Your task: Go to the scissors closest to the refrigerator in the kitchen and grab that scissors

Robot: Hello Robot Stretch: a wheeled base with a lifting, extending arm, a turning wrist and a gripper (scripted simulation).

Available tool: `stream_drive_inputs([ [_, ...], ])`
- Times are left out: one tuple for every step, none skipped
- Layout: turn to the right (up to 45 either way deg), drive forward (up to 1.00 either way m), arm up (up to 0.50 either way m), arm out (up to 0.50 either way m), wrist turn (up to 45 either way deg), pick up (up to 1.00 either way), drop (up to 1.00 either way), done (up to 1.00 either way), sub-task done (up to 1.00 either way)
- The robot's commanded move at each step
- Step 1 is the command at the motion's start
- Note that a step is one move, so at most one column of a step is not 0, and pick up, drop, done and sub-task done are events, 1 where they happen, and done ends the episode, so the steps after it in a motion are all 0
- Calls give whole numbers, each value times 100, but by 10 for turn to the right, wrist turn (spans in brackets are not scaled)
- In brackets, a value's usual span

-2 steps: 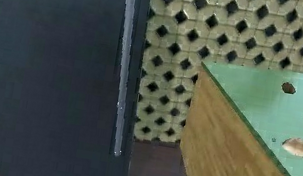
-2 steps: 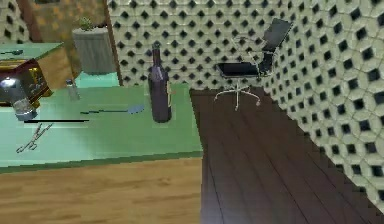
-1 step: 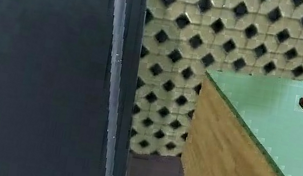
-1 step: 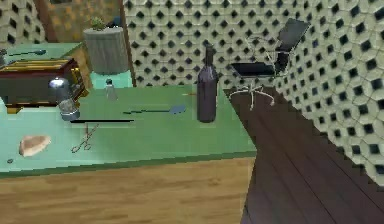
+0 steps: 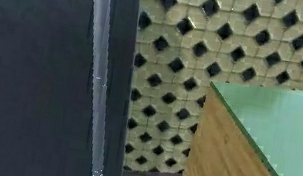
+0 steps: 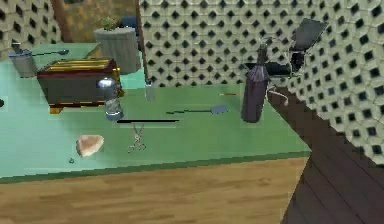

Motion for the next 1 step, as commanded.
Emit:
stream_drive_inputs([
  [450, 0, 0, 0, 0, 0, 0, 0, 0],
])
